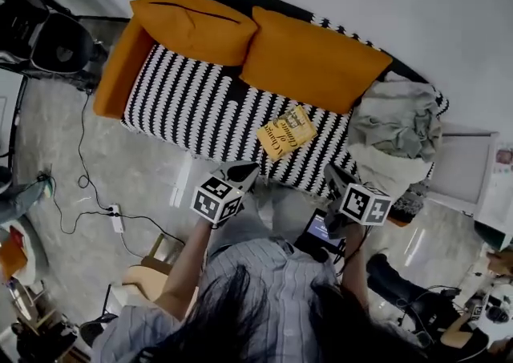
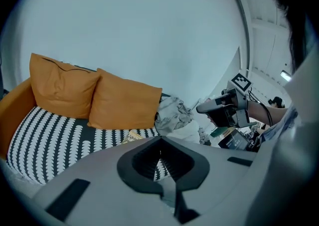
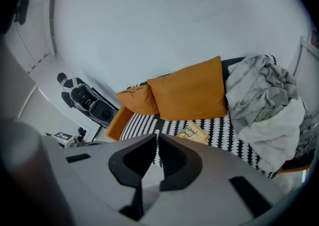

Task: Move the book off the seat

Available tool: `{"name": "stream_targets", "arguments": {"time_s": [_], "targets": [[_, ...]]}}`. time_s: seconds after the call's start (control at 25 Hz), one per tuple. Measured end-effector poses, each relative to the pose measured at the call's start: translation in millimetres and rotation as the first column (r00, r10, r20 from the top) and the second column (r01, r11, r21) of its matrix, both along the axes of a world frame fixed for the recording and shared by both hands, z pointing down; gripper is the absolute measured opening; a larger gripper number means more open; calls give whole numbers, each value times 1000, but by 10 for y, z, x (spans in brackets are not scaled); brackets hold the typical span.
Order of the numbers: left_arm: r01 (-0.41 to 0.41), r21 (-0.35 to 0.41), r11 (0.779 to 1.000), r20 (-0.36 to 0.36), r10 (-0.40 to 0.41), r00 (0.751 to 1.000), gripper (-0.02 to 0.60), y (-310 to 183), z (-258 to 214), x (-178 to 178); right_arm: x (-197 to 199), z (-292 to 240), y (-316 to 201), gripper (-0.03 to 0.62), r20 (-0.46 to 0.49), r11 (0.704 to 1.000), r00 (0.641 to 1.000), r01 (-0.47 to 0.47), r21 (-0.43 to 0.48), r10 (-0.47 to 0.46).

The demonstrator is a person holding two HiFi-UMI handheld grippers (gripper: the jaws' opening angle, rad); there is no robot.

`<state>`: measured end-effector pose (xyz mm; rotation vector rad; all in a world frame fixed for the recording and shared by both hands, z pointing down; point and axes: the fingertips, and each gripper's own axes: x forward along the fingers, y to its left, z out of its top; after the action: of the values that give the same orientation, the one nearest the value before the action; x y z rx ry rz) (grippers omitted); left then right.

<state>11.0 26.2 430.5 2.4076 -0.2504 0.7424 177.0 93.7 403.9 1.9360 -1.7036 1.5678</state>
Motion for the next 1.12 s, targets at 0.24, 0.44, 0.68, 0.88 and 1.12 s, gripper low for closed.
{"name": "stream_targets", "arguments": {"time_s": [0.24,0.44,0.68,0.88,1.12], "targets": [[145,-113,983,-45,-151,988,11,-98,201,207,449,263,-262,25,-9,995,995,97,-25,-97],[302,-184,935,7,-306,952,12,-148,529,288,578,682,-483,25,21,973,975,223,-57,-222],[404,-240,883,80,-397,914,14,-130,934,415,680,1335,-739,25,69,927,934,356,-118,-350],[423,-244,873,154,-395,905,14,-131,1322,498,724,1879,-938,25,88,868,880,475,-144,-467],[490,-258,833,229,-441,868,20,-240,1756,518,724,2464,-1033,26,134,774,789,615,-151,-600]]}}
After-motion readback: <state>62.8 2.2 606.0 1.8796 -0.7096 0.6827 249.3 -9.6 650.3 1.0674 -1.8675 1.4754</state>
